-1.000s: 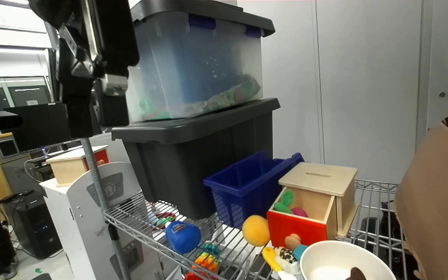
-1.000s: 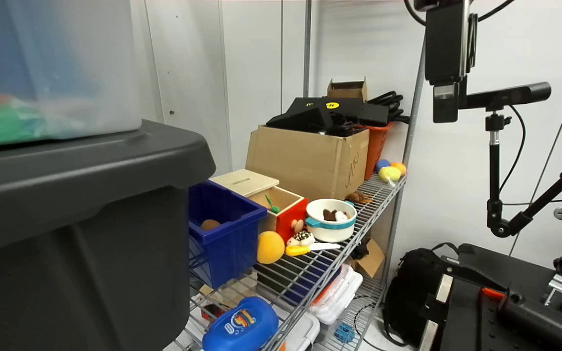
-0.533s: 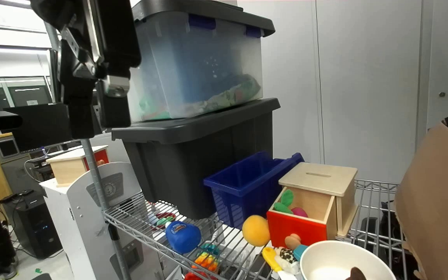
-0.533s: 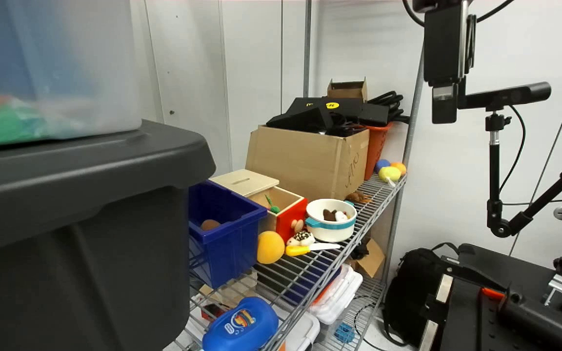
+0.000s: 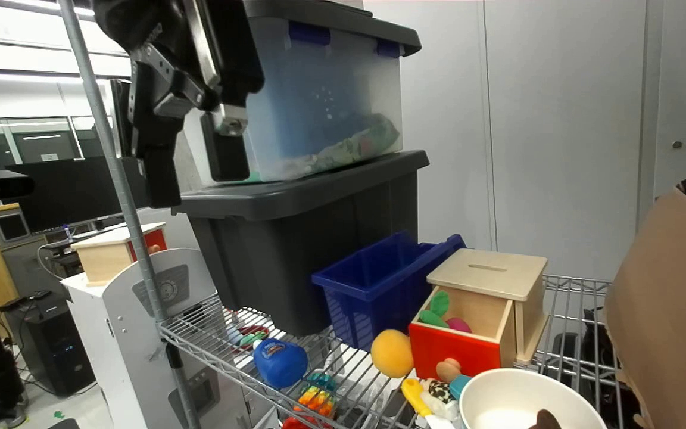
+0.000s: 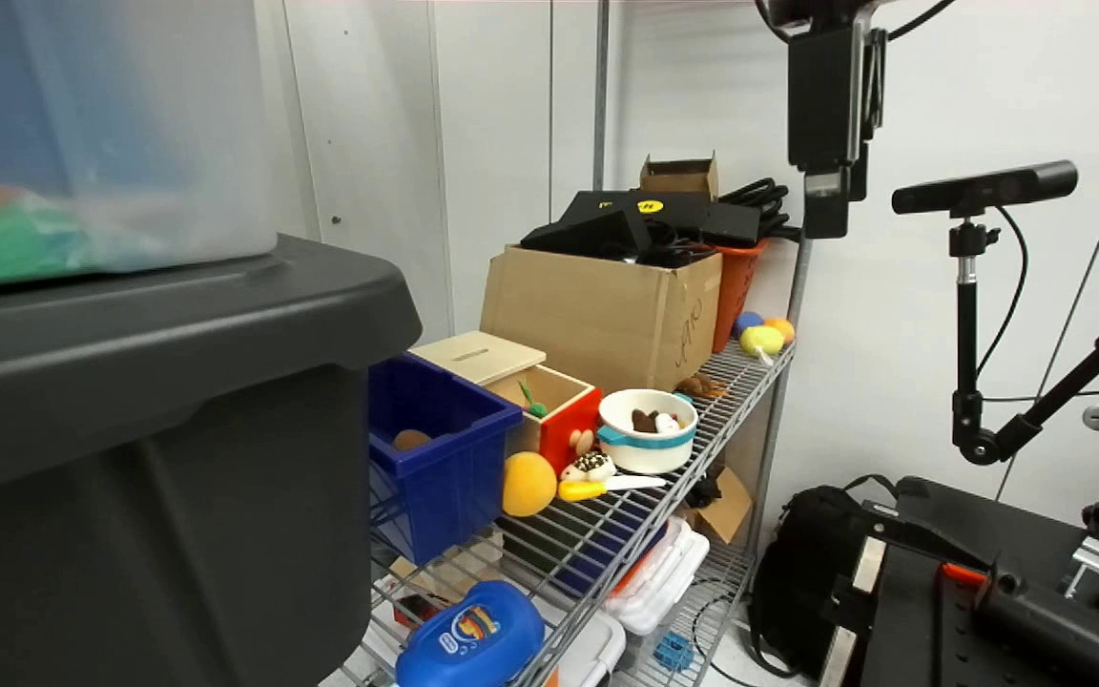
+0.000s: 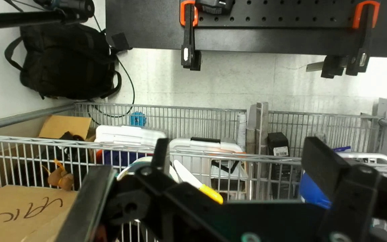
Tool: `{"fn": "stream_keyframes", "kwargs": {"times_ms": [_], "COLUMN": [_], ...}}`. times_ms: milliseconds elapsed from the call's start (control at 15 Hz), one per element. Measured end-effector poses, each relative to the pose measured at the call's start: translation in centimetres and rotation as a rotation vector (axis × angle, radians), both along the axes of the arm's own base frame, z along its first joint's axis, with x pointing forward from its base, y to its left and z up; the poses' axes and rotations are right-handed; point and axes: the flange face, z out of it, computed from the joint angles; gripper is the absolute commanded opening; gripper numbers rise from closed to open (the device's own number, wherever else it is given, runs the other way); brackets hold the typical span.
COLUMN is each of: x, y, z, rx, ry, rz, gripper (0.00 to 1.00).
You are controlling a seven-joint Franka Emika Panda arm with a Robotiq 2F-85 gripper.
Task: Pick up the white object and put it in the chest drawer
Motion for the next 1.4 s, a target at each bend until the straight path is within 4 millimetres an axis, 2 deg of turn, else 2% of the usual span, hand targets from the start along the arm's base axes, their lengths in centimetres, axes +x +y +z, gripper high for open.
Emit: {"fn": "stream_keyframes", "kwargs": {"times_ms": [333,667,1133,1400], "x": [1.7,2.5,2.9,3.5], "y": [0.6,0.4,-1.4,-2.7], "z": [-1.1,-2.9,-6.3,-8.5], "rx": [0.016,0.028,0.036,0.014], "ry": [-0.051,-0.068,-0.056,-0.06], "rz": [0.049,0.062,0.06,0.115], "gripper": [1.0,1.0,1.0,1.0]}}
